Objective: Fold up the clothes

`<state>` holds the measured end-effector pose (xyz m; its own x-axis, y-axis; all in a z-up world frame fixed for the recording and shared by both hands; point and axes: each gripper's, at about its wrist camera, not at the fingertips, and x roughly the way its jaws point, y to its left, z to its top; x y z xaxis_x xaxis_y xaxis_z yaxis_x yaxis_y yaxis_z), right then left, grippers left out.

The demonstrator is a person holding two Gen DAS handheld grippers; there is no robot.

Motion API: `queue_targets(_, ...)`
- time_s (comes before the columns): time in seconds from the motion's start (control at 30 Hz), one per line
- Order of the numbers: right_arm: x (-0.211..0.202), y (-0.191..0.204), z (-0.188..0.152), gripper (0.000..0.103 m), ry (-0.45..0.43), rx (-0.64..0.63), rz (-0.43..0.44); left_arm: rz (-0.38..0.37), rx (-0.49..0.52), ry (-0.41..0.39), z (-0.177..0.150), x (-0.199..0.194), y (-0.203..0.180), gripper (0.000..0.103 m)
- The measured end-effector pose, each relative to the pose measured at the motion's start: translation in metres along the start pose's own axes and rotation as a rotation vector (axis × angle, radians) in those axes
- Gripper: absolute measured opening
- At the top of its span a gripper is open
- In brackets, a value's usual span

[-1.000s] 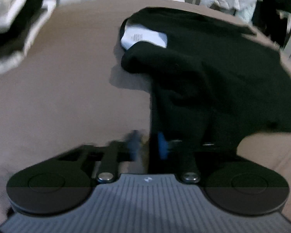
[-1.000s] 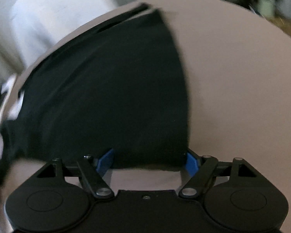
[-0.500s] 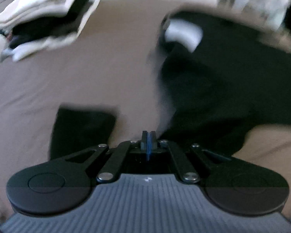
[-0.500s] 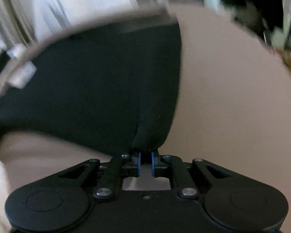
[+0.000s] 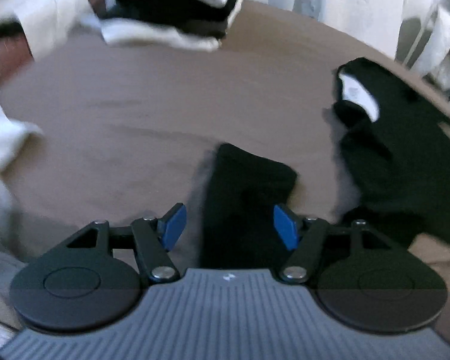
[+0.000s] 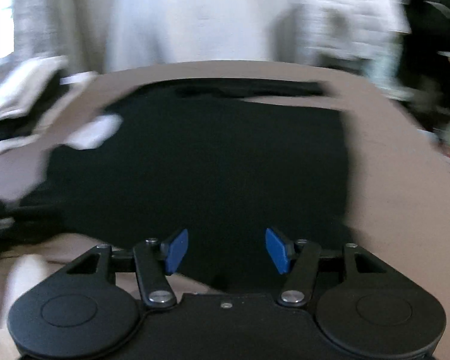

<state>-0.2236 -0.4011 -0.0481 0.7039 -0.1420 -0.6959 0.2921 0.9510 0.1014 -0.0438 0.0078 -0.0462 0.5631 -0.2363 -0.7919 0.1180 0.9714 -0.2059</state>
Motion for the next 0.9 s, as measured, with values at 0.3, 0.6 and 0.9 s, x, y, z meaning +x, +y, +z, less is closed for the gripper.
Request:
queue_targets(0.3, 0.068, 0.175, 0.051, 0.063, 0.09, -0.33, 0.579, 0.087, -0.068, 0.098, -0.012, 0.036, 0.012, 0.069)
queue_targets(0.6, 0.088, 0.251, 0.022, 0.063, 0.195, -0.553, 0.685, 0.106, 0.036, 0.025, -0.005, 0.032, -0.005, 0.002)
queue_targets(0.9, 0.068, 0.211, 0.018, 0.063, 0.122, -0.396, 0.632, 0.045, 0.212, -0.527, -0.007, -0.066, -0.038, 0.002)
